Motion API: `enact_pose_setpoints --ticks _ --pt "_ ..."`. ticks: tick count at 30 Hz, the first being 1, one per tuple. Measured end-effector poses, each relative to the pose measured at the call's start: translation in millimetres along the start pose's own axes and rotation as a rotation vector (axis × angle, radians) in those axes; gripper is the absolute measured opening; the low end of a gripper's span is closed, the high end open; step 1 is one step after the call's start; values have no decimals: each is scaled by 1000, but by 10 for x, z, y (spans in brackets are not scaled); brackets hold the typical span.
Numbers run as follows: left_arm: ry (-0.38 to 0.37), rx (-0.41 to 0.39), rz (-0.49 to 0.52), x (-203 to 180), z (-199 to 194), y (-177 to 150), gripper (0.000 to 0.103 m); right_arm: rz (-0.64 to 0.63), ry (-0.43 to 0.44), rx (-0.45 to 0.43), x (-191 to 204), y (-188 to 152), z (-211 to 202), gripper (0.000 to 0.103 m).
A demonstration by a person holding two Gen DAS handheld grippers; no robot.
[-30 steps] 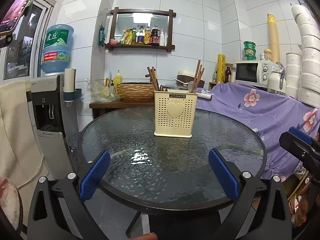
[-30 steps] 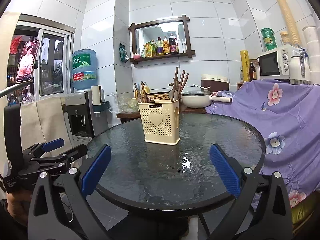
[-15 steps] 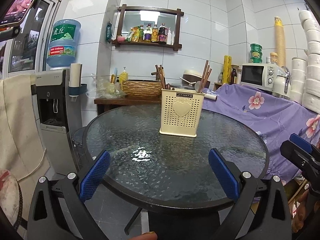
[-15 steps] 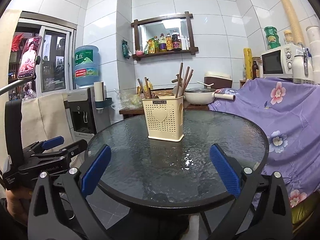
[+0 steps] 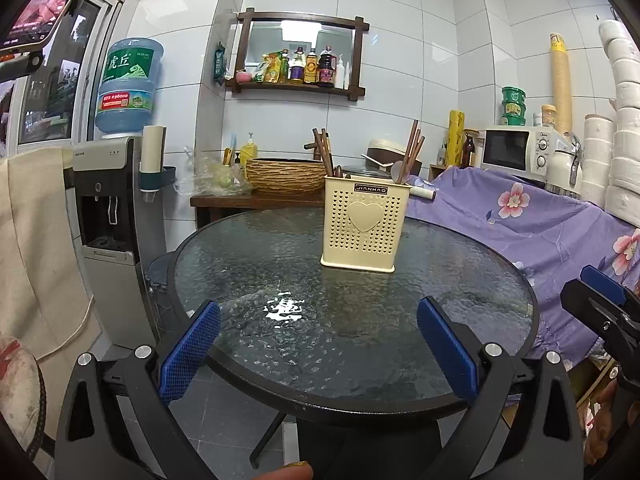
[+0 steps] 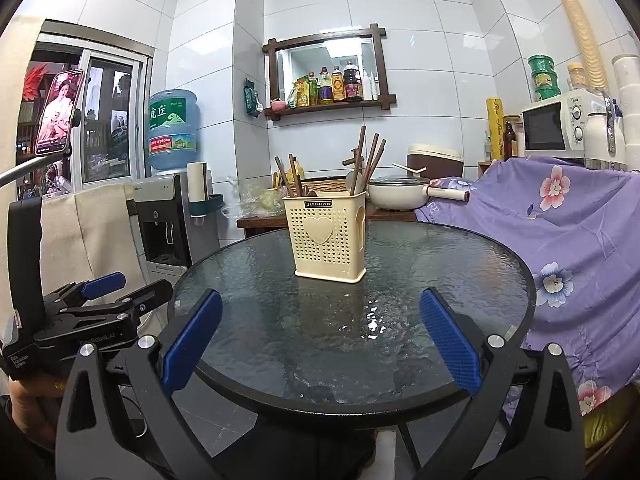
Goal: Organize utensils
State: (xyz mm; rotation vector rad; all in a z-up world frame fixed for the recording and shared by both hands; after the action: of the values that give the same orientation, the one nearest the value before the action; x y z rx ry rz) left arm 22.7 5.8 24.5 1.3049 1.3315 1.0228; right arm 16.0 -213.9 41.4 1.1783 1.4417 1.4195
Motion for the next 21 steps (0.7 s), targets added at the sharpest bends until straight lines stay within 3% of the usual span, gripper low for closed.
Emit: enact_pose_setpoints --ticks 21 --pt "-1 11 3 14 -34 -13 97 1 4 9 21 -9 -8 97"
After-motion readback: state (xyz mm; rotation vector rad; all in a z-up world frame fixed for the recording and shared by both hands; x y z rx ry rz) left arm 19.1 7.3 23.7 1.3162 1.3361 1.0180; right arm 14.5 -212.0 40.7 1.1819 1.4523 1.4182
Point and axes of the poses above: each gripper's, at about its wrist camera, not at the fingertips, and z roughly the way its jaws point, x to its left, y to its top, the point moved 2 cm from there along z, roughly the way its jaws point, and after that the axes turned 8 degrees about -x, right-handed, at the moved point
